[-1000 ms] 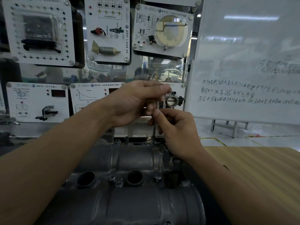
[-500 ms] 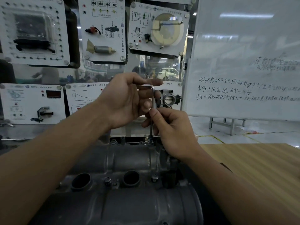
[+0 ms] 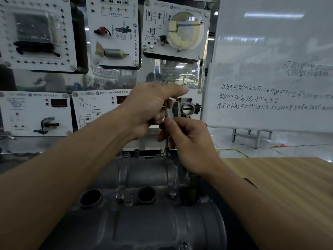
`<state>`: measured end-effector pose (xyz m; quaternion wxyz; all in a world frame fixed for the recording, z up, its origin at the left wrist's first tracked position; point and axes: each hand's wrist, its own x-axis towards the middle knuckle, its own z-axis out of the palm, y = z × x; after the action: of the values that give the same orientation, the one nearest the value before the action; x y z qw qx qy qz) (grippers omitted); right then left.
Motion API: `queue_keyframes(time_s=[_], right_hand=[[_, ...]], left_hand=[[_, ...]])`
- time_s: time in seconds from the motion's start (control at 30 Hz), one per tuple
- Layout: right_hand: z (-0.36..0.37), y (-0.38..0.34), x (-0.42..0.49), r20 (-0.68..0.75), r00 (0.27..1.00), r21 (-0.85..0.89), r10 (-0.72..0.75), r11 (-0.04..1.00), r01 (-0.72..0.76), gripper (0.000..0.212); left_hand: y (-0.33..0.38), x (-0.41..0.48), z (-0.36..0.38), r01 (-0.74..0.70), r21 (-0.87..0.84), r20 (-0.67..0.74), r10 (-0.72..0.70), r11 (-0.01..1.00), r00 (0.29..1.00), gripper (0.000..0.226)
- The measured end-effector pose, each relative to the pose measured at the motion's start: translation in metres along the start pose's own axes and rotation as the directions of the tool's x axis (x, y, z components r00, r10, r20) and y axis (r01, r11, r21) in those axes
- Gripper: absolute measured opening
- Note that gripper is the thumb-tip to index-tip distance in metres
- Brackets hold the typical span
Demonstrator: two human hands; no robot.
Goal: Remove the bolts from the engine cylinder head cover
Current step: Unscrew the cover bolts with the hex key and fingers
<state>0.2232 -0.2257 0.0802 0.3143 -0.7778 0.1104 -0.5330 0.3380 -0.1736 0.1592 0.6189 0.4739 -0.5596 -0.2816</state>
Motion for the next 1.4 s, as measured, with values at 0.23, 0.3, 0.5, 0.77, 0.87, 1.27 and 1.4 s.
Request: queue_keyframes(time_s=[0.23,0.3,0.5,0.77,0.87,1.27,1.4], right_hand=[[0.0,0.001,0.002,-0.028,1.0,0.007,0.007,1.0,-0.007,0.037],[0.0,0.001,0.003,-0.036,0.999,0.005,0.017,1.0,-0.016,0.039],[0.0,0.0,0.001,-0.032,0.999,0.013,0.038,0.999,-0.038,0.041],[0.0,0.001,0.002,-0.011,0.999,0.006,0.039,0.999,-0.039,0.035],[-0.001,0.003,0.002,-0.004,1.0,0.01,0.026,1.0,-0.026,0.028],[0.0,0.003,0.001,-0.074,0.997,0.058,0.033,0.998,-0.029,0.017],[-0.001,-0.002,0.0,-0.098,0.995,0.041,0.027,0.999,-0.023,0.021]], left_hand=[[0.004,0.002,0.0,0.11,-0.122,-0.001,-0.111,0.986,0.994,0.021],[0.004,0.002,-0.009,0.162,-0.19,0.122,-0.14,0.968,0.983,0.031],[0.002,-0.001,-0.034,0.221,-0.237,0.501,-0.075,0.946,0.862,0.032],[0.004,-0.002,-0.008,-0.007,0.039,0.088,0.004,0.999,0.996,0.028],[0.001,-0.002,0.0,-0.045,0.082,-0.073,0.051,0.996,0.996,0.033],[0.005,-0.003,-0.015,0.214,-0.227,0.145,-0.185,0.95,0.972,0.036],[0.007,-0.009,-0.026,0.262,-0.279,0.36,-0.152,0.924,0.92,0.016]])
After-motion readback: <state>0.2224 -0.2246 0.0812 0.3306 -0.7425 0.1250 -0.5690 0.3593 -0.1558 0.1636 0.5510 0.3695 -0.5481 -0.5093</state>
